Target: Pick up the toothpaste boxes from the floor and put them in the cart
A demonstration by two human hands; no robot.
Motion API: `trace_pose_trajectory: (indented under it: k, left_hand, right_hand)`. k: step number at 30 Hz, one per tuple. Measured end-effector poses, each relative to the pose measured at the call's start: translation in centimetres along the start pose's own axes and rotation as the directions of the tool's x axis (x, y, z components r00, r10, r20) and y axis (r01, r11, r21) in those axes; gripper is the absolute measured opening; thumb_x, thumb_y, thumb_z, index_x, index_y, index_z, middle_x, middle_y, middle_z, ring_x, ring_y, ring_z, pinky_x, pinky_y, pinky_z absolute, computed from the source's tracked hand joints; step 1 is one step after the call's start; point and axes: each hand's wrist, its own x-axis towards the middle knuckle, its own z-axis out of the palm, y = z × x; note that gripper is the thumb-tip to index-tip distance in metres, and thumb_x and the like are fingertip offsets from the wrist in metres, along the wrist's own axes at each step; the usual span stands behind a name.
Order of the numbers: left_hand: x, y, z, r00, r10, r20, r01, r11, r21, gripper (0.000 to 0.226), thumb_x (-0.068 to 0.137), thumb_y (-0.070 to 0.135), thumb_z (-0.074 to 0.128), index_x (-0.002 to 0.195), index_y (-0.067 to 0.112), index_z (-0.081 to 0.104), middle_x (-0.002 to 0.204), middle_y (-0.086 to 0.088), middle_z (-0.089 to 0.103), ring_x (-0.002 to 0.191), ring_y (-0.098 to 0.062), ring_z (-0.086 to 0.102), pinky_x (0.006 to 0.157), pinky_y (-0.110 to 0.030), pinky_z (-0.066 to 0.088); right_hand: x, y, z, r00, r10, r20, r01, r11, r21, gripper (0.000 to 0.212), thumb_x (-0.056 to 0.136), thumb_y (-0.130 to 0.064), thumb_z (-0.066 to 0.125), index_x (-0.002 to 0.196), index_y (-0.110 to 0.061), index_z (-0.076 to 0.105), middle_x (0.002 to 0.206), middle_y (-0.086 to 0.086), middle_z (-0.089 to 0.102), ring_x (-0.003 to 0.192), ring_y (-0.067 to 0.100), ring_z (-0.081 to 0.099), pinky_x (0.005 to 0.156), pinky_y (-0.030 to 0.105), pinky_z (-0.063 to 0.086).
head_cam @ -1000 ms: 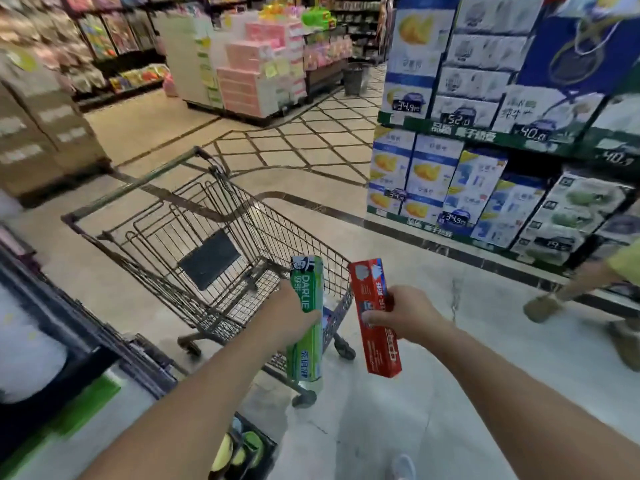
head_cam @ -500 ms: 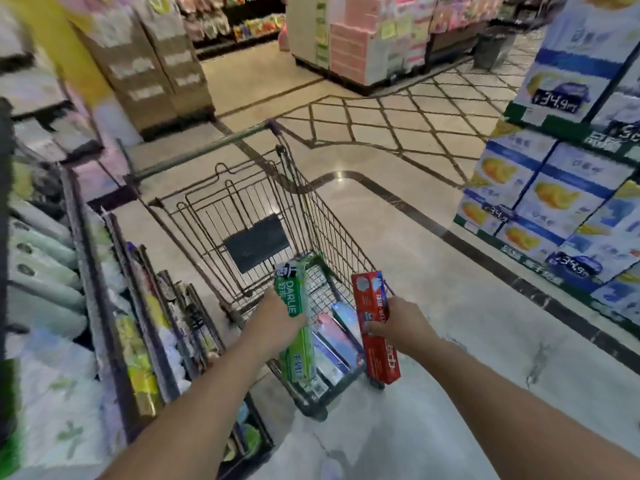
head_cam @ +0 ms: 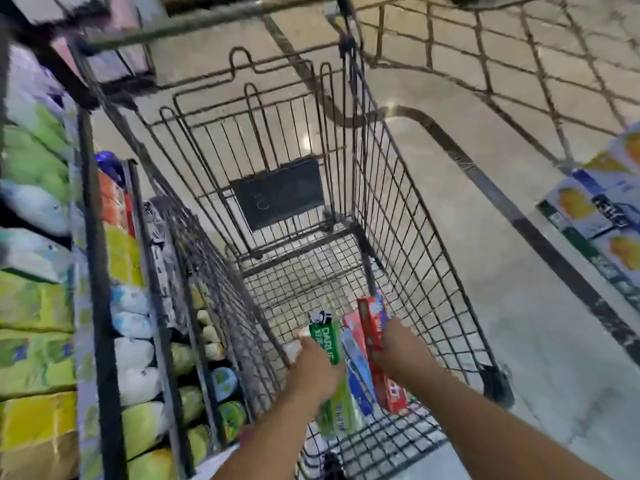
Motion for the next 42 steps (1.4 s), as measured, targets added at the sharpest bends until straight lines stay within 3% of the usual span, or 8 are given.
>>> trace_pose_trajectory:
  k: [9, 13, 18, 22, 25, 31, 35, 42]
  left_hand:
    - [5.8, 0.7, 6.9, 0.994, -0.091, 0.067, 0.089, 0.995, 0.036, 0.106, 0.087, 0.056, 0.062, 0.151, -0.005, 0.003, 0.134, -0.020, 0.054, 0.114, -0.033, 0.059, 0.091, -0.043, 0.052]
    - [6.5, 1.5, 7.7, 0.986, -0.169, -0.004, 0.169, 0.986, 0.012, 0.091, 0.088, 0.052, 0.062, 0.143, -0.007, 0.020, 0.127, -0.020, 0.057, 0.109, -0.034, 0.061, 0.082, -0.039, 0.053]
    - [5.8, 1.6, 7.8, 0.995, -0.097, 0.001, 0.095, 0.983, 0.158, 0.079, 0.090, 0.047, 0.063, 0.140, -0.005, 0.032, 0.115, -0.014, 0.063, 0.103, -0.029, 0.062, 0.068, -0.031, 0.044]
    - [4.5, 1.4, 6.8, 0.991, -0.102, 0.082, 0.084, 0.977, 0.198, 0.041, 0.089, 0.036, 0.066, 0.115, 0.009, 0.049, 0.110, -0.011, 0.062, 0.099, -0.027, 0.062, 0.069, -0.030, 0.046]
    - [2.6, 2.0, 5.0, 0.992, -0.099, 0.074, 0.079, 0.968, 0.237, 0.035, 0.093, 0.039, 0.059, 0.111, 0.011, 0.048, 0.110, -0.011, 0.062, 0.096, -0.026, 0.061, 0.060, -0.029, 0.038]
    - [-4.0, 4.5, -3.5, 0.999, -0.028, 0.027, 0.023, 0.983, 0.184, 0.067, 0.097, 0.054, 0.046, 0.144, 0.007, 0.036, 0.142, -0.014, 0.048, 0.123, -0.029, 0.052, 0.096, -0.036, 0.046]
    - [-11.5, 6.1, -10.5, 0.994, 0.022, -0.107, -0.013, 0.996, 0.085, 0.079, 0.089, 0.065, 0.049, 0.145, 0.011, 0.037, 0.140, -0.013, 0.050, 0.113, -0.023, 0.057, 0.091, -0.034, 0.047]
    - [-25.8, 5.6, -18.8, 0.959, 0.056, -0.279, -0.009, 0.986, 0.166, 0.113, 0.065, 0.091, 0.025, 0.155, 0.024, 0.016, 0.160, -0.008, 0.023, 0.143, -0.028, 0.030, 0.114, -0.049, 0.031]
  right_hand:
    - [7.0, 2.8, 4.3, 0.982, 0.061, 0.179, -0.027, 0.982, -0.187, 0.033, 0.092, -0.028, 0.057, 0.117, -0.009, 0.048, 0.113, 0.012, 0.064, 0.106, 0.030, 0.062, 0.084, 0.034, 0.047]
    - [7.8, 3.3, 4.9, 0.983, 0.007, 0.184, 0.038, 0.970, -0.240, 0.012, 0.094, -0.018, 0.052, 0.103, -0.011, 0.055, 0.106, 0.013, 0.065, 0.098, 0.031, 0.064, 0.071, 0.031, 0.044]
    - [7.7, 3.2, 4.6, 0.950, -0.033, 0.311, 0.143, 0.930, -0.338, 0.021, 0.093, -0.013, 0.055, 0.111, -0.003, 0.061, 0.111, 0.016, 0.066, 0.103, 0.031, 0.064, 0.083, 0.035, 0.050]
    - [6.7, 2.9, 2.9, 0.940, -0.060, 0.335, 0.180, 0.924, -0.339, 0.011, 0.092, -0.013, 0.058, 0.101, -0.010, 0.062, 0.093, 0.007, 0.065, 0.100, 0.027, 0.065, 0.070, 0.029, 0.046]
    - [5.1, 2.2, 0.4, 0.948, -0.095, 0.304, 0.200, 0.921, -0.335, 0.020, 0.091, -0.019, 0.056, 0.109, -0.011, 0.063, 0.107, 0.008, 0.067, 0.097, 0.027, 0.065, 0.073, 0.030, 0.048]
    - [0.4, -0.9, -7.8, 0.934, -0.274, 0.232, 0.347, 0.851, -0.394, 0.037, 0.094, -0.046, 0.054, 0.113, -0.014, 0.056, 0.109, 0.005, 0.061, 0.102, 0.026, 0.061, 0.085, 0.039, 0.053]
    - [-3.9, -4.5, -13.7, 0.890, -0.417, 0.183, 0.453, 0.769, -0.451, 0.069, 0.090, -0.069, 0.042, 0.127, -0.012, 0.053, 0.129, 0.009, 0.057, 0.118, 0.028, 0.054, 0.094, 0.039, 0.047]
    - [-12.9, -10.8, -19.4, 0.726, -0.657, 0.201, 0.648, 0.558, -0.518, 0.106, 0.072, -0.091, 0.027, 0.148, -0.017, 0.033, 0.153, 0.009, 0.037, 0.139, 0.031, 0.036, 0.112, 0.048, 0.032]
